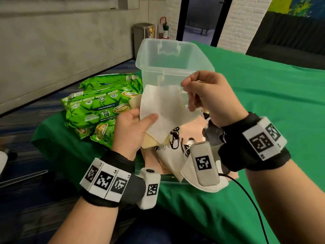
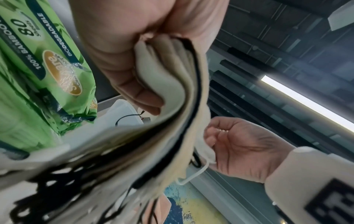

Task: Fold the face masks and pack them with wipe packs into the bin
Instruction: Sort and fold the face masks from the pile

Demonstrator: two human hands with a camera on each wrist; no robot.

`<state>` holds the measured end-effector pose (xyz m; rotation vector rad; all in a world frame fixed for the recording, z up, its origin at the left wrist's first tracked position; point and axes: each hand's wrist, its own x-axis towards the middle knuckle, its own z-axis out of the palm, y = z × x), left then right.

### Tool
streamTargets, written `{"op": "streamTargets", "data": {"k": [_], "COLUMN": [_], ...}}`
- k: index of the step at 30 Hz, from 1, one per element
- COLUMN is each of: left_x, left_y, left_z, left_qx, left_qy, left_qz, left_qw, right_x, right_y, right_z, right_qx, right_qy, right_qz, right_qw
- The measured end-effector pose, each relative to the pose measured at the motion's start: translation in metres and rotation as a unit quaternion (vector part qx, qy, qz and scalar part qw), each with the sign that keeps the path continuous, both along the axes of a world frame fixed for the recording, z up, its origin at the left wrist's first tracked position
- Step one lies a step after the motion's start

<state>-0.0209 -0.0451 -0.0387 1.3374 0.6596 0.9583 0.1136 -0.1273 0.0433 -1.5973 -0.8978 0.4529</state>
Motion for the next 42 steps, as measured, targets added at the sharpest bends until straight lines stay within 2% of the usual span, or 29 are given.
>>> {"op": "streamTargets", "data": {"k": [2,4,7,10,14,17,20,21,23,25,27,29,31,33,36,38,42], "left_x": [-0.002,-0.001,0.001,0.003,0.001,-0.001,0.000,0.001,0.001,0.002,0.002,0.001,-0.001,-0.002,-0.001,0.000,0.001], "left_y": [0.001,0.000,-0.004,-0.007,-0.006,-0.001,0.000,0.001,0.003,0.003,0.002,0.002,0.003,0.002,-0.001,-0.003,-0.006], "left_z": [-0.001,-0.001,0.000,0.001,0.002,0.000,0.000,-0.001,-0.003,-0.004,-0.002,0.000,0.000,0.000,-0.001,-0.002,0.001], "left_qx": [0.017,0.033,0.062,0.081,0.059,0.056,0.057,0.052,0.026,-0.031,-0.080,-0.097,-0.074,-0.029,0.019,0.039,0.062], "left_qy": [0.004,0.011,0.023,0.033,0.029,0.034,0.046,0.050,0.048,0.010,-0.049,-0.075,-0.048,-0.008,0.021,0.024,0.021], "left_qz": [0.003,0.000,-0.014,-0.026,-0.030,-0.023,-0.023,-0.024,-0.025,-0.038,-0.065,-0.094,-0.093,-0.062,-0.049,-0.062,-0.080], "left_qw": [1.000,0.999,0.998,0.996,0.997,0.998,0.997,0.997,0.998,0.999,0.993,0.988,0.992,0.998,0.998,0.997,0.995], "right_x": [0.007,0.009,0.003,-0.005,0.002,0.014,0.025,0.024,0.018,0.006,-0.006,-0.010,-0.010,-0.009,-0.007,-0.005,-0.008], "right_y": [0.002,0.002,0.002,0.005,0.005,0.003,0.002,0.001,-0.002,-0.005,-0.007,-0.009,-0.009,-0.008,-0.003,0.001,0.003], "right_z": [-0.004,-0.006,-0.008,-0.011,-0.016,-0.018,-0.015,-0.013,-0.010,-0.010,-0.010,-0.014,-0.018,-0.021,-0.023,-0.022,-0.021], "right_qx": [-0.034,-0.067,-0.120,-0.120,-0.022,0.068,0.206,0.247,0.294,0.258,0.140,0.005,-0.078,-0.089,-0.035,-0.051,-0.110], "right_qy": [-0.072,-0.148,-0.247,-0.239,-0.145,-0.078,-0.057,-0.065,-0.103,-0.147,-0.180,-0.207,-0.215,-0.188,-0.189,-0.244,-0.270], "right_qz": [-0.086,-0.132,-0.050,0.017,0.027,-0.032,-0.136,-0.145,-0.090,0.037,0.175,0.277,0.331,0.320,0.188,0.121,0.113], "right_qw": [0.993,0.978,0.960,0.963,0.989,0.994,0.967,0.956,0.946,0.954,0.958,0.938,0.916,0.924,0.963,0.961,0.950]}}
